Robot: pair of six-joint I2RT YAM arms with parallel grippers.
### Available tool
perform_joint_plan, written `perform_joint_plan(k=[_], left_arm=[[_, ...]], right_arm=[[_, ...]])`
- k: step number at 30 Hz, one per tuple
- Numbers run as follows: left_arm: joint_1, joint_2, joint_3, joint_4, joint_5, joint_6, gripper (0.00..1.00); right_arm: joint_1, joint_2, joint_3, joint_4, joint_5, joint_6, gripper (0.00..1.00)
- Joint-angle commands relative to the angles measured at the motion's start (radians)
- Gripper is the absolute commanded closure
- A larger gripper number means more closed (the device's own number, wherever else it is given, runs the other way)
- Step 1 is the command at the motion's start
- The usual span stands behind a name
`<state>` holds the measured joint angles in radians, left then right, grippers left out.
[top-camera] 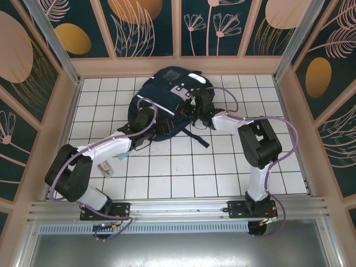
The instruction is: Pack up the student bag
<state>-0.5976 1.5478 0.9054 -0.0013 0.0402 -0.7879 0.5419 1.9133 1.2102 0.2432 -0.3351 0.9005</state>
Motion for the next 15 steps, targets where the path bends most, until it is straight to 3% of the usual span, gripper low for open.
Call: perform_joint_plan(k=[1,5,9,15], left_arm=[[-0.007,0.041,0.043,-0.030,-0.069,0.013,0.30],[-0.008,0.100,0.096,-0.063,-0.148,0.033,0.33],[-0.007,0.127,0.104,-0.073,-0.217,0.052,0.54],[-0.007,0.144,0.128,-0.072,-0.206,0.073,0.80]], right_arm=[[0.028,-0.086,-0.009,0.157,-0.035,0.043,1.00],[0.047,-0.113,-0.020,0.156,-0.033,0.050,1.00],[0.048,-0.135,-0.049,0.183,-0.047,0.069,1.00],[0.039,-0.152,-0.064,0.158,-0.026,0.037,1.00]])
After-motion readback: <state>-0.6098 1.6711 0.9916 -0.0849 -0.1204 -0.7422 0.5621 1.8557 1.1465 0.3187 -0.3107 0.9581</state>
